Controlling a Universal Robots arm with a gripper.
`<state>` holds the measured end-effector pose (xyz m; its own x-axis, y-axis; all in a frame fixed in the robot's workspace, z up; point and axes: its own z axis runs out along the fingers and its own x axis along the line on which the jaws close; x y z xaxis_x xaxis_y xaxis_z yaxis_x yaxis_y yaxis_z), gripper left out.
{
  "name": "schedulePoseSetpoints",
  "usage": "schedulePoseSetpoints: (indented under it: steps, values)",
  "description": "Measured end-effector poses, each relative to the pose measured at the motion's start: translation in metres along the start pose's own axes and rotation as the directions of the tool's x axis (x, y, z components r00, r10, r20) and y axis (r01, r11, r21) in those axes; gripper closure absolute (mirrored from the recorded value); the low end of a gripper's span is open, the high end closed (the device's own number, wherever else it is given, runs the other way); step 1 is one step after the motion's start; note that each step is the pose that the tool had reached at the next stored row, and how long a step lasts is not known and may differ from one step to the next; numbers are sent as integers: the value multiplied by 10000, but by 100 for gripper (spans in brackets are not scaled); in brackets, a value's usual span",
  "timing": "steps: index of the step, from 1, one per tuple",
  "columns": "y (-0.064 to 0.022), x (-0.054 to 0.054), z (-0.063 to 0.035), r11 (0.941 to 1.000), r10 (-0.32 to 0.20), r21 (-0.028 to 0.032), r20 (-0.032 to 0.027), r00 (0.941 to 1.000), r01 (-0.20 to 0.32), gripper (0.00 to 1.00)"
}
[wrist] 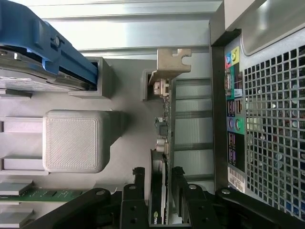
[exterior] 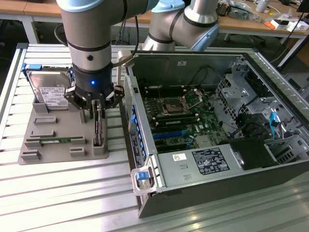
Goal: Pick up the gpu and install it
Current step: 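Pick up the gpu and move the gpu toward the slot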
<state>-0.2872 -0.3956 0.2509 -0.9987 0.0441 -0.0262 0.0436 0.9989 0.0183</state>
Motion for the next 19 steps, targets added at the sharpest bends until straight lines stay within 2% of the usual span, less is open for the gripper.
schedulePoseSetpoints:
  steps: [5, 6, 7, 19]
  values:
    - [1, -4, 0, 10000, -1, 0, 0, 10000, 1, 64]
    - [1, -5, 0, 10000, 0, 2, -1, 10000, 0, 72]
    - [1, -6, 0, 10000, -1, 1, -2, 10000, 1, 74]
    - [1, -15, 0, 10000, -1, 0, 0, 10000, 1, 74]
